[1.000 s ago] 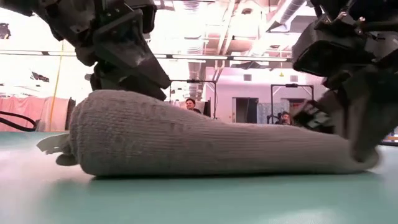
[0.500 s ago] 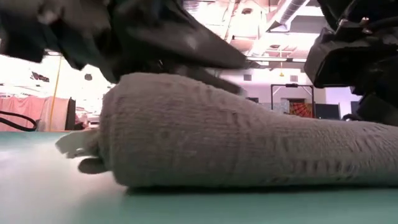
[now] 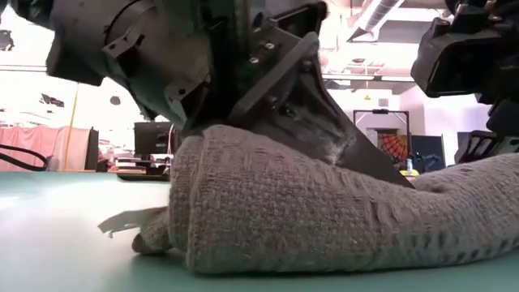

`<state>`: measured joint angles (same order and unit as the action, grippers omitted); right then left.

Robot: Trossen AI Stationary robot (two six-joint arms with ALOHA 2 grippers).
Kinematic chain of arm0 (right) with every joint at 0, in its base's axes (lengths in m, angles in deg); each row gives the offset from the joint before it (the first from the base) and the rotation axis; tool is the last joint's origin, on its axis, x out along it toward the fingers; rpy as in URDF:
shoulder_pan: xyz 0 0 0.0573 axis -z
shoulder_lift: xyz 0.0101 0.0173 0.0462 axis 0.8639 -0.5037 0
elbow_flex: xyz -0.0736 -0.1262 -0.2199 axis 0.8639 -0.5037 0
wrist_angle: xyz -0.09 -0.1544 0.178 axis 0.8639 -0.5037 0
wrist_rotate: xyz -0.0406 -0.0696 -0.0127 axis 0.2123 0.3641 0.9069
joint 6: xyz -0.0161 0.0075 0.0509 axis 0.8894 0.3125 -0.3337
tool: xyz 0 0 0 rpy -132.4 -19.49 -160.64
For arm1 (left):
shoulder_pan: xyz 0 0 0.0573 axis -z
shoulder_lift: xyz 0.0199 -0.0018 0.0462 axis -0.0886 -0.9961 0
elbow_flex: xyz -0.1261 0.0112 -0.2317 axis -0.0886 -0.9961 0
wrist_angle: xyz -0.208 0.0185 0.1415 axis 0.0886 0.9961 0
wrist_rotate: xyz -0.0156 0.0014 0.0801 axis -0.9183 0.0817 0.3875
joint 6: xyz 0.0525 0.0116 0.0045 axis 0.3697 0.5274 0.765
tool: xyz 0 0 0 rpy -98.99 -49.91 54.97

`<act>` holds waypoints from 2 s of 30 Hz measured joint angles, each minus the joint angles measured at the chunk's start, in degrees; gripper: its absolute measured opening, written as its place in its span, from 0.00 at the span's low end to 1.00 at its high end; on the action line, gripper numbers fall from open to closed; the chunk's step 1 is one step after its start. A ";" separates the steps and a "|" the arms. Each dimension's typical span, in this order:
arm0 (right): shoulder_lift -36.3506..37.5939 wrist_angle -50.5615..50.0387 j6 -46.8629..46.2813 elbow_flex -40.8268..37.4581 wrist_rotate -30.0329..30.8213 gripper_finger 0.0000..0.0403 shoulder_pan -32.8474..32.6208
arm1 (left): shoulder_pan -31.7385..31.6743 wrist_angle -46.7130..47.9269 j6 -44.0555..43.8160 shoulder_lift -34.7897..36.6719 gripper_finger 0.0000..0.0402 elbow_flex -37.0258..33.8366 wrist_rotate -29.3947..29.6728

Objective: Roll towel
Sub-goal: Roll the gray towel

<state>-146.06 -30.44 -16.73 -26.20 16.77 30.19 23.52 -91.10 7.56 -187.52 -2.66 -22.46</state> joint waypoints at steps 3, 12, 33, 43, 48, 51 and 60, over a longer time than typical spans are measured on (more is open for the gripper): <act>0.33 0.01 -1.57 0.03 -0.44 0.06 -0.27 | -0.07 5.91 -0.85 0.00 0.01 2.49 -1.44; 0.40 -0.94 -7.41 0.10 -3.21 0.06 -1.53 | 0.00 9.32 2.92 2.38 0.00 6.11 -7.30; 0.46 0.70 -9.02 0.14 -0.11 0.06 1.70 | 8.10 21.29 18.04 11.67 0.47 6.05 9.88; 0.46 0.60 -8.69 0.16 -0.09 0.06 2.71 | 9.34 24.61 16.09 8.11 0.64 5.72 13.61; 0.48 1.05 -9.05 0.16 0.32 0.06 2.62 | 9.29 27.39 14.59 5.78 0.65 5.76 15.15; 0.48 1.52 -10.14 0.16 0.81 0.06 1.81 | 9.15 29.57 13.08 5.29 0.62 5.81 16.67; 0.48 1.39 -14.56 0.18 6.29 0.06 -2.21 | 6.85 33.01 7.18 5.34 0.13 5.85 11.28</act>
<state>-145.58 -29.06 -31.29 -26.01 23.06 27.98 30.37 -58.09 14.74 -182.18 3.19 -11.18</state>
